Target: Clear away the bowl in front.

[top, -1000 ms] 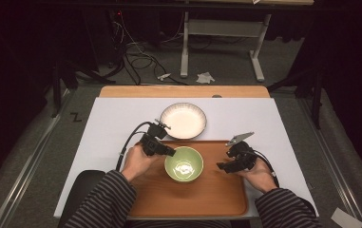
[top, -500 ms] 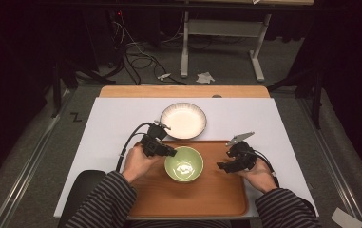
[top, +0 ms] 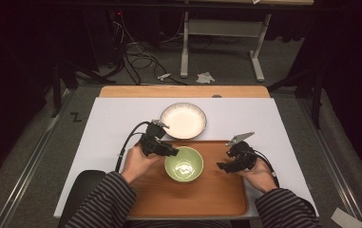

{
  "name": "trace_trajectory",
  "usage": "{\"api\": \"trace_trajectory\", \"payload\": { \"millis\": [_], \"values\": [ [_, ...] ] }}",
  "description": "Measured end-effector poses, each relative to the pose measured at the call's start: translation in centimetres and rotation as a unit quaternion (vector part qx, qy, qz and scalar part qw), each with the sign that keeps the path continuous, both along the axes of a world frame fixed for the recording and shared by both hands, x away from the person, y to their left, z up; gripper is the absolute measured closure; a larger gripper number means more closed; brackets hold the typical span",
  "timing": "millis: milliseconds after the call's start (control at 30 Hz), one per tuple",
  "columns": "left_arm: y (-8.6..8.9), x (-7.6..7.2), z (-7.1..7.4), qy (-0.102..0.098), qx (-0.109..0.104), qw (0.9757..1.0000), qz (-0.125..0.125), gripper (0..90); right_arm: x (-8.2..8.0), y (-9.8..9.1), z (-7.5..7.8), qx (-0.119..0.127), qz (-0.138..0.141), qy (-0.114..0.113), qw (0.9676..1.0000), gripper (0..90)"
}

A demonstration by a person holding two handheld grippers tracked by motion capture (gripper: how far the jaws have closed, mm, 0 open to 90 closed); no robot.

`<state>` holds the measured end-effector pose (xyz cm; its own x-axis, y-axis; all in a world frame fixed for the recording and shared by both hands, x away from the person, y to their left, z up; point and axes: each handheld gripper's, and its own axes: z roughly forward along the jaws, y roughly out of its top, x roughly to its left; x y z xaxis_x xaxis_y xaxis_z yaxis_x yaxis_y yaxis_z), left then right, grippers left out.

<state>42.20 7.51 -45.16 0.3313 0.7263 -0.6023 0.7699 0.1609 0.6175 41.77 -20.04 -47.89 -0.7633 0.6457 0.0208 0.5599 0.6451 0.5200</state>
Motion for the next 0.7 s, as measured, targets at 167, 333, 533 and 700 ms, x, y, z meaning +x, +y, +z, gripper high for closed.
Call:
{"api": "trace_trajectory", "payload": {
  "millis": [167, 333, 533, 700],
  "values": [
    [0.4, 0.0, 0.5, -0.003, -0.006, 1.0000, 0.005, 55.5, 0.0, 0.0, -0.1, 0.003, 0.000, 0.001, 1.0000, 36.7],
    [0.8, 0.0, 0.9, -0.007, -0.013, 0.9998, 0.015, 53.9, 0.0, 0.0, 0.0, -0.001, 0.001, 0.000, 1.0000, 36.7],
    [1.4, 0.0, 1.4, -0.015, -0.014, 0.9996, 0.020, 52.7, 0.1, 0.0, -0.1, 0.002, 0.001, 0.002, 1.0000, 36.7],
    [1.8, 0.0, 1.7, -0.018, -0.017, 0.9994, 0.024, 51.9, 0.0, 0.0, -0.1, 0.001, 0.002, 0.001, 1.0000, 36.7]
  ]
}}
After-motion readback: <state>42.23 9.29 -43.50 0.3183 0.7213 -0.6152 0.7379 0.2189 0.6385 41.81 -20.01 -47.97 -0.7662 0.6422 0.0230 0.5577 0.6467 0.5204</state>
